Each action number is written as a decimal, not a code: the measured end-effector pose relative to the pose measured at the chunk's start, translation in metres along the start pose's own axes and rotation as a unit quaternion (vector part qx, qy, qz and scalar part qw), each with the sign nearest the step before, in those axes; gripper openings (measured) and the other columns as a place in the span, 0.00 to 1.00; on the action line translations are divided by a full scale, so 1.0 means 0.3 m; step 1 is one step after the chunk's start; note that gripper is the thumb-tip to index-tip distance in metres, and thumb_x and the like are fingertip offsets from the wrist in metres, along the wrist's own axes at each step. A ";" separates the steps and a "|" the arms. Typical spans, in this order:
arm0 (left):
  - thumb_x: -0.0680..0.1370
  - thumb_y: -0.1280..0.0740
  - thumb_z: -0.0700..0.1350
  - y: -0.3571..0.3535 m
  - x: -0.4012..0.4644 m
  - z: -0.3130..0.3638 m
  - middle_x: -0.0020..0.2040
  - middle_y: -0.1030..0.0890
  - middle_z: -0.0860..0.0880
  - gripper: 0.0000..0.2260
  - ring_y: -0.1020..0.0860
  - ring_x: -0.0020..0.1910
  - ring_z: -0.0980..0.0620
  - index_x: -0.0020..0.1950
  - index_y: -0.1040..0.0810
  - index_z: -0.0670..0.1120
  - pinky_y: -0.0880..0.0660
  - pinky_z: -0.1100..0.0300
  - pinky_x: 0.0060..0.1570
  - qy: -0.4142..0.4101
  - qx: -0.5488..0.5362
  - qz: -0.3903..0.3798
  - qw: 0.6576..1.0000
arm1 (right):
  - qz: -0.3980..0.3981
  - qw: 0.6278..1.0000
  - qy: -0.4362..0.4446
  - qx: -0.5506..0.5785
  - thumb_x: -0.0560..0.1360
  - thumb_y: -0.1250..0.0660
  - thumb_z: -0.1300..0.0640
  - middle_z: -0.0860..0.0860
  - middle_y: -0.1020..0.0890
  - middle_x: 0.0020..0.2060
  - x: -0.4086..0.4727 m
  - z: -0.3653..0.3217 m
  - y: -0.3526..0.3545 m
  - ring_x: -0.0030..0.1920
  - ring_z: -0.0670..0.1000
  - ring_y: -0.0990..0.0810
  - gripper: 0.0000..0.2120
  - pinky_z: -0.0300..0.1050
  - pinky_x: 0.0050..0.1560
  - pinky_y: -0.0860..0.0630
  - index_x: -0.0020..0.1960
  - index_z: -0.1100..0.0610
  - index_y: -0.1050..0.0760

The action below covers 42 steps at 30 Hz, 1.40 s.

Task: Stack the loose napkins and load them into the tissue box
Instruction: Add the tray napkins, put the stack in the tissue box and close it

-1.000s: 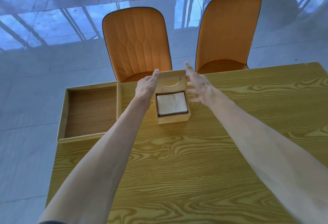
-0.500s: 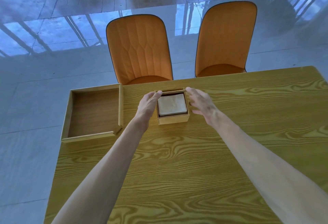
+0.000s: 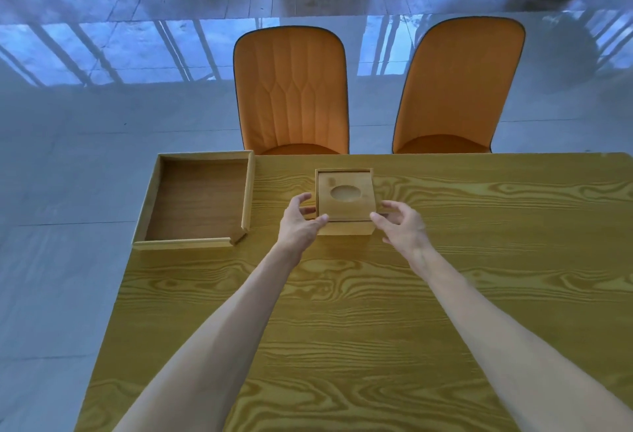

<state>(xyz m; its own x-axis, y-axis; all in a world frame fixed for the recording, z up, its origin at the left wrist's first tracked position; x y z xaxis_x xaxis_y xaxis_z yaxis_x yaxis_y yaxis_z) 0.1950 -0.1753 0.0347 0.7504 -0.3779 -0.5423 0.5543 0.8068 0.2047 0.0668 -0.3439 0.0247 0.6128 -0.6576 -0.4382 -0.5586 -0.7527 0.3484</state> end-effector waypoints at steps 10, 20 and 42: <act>0.75 0.26 0.39 0.006 0.035 -0.026 0.59 0.22 0.47 0.27 0.22 0.46 0.56 0.71 0.29 0.50 0.27 0.64 0.41 -0.010 0.005 -0.002 1.000 | 0.101 0.931 0.202 -0.286 0.74 0.27 0.52 0.50 0.19 0.47 0.028 -0.098 -0.027 0.43 0.48 0.21 0.16 0.48 0.45 0.19 0.61 0.51 0.21; 0.75 0.27 0.40 0.007 0.050 -0.038 0.58 0.22 0.48 0.26 0.23 0.46 0.57 0.71 0.30 0.52 0.28 0.66 0.37 -0.011 -0.006 -0.012 1.000 | 0.056 0.784 0.269 -0.556 0.78 0.33 0.45 0.53 0.19 0.56 0.113 -0.261 -0.203 0.55 0.53 0.18 0.17 0.48 0.58 0.23 0.59 0.54 0.18; 0.75 0.27 0.41 0.001 0.048 -0.047 0.56 0.23 0.50 0.26 0.22 0.50 0.55 0.71 0.30 0.52 0.28 0.66 0.40 -0.017 -0.016 -0.009 1.000 | 0.002 0.718 0.343 -0.606 0.79 0.33 0.50 0.52 0.17 0.49 0.140 -0.273 -0.204 0.48 0.54 0.16 0.11 0.47 0.50 0.25 0.54 0.56 0.17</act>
<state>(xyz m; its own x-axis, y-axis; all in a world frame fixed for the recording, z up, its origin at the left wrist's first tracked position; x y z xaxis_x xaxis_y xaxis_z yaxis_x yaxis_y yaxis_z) 0.2008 -0.1739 0.0155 0.7526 -0.4069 -0.5177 0.5558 0.8141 0.1681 0.1726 -0.3280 0.0529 0.9758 -0.2079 -0.0681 0.0797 0.0476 0.9957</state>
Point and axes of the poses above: each hand's wrist, its own x-axis towards the middle knuckle, its own y-axis out of the back of the hand, z = x × y, the point moved 3 cm from there along x, towards the middle knuckle
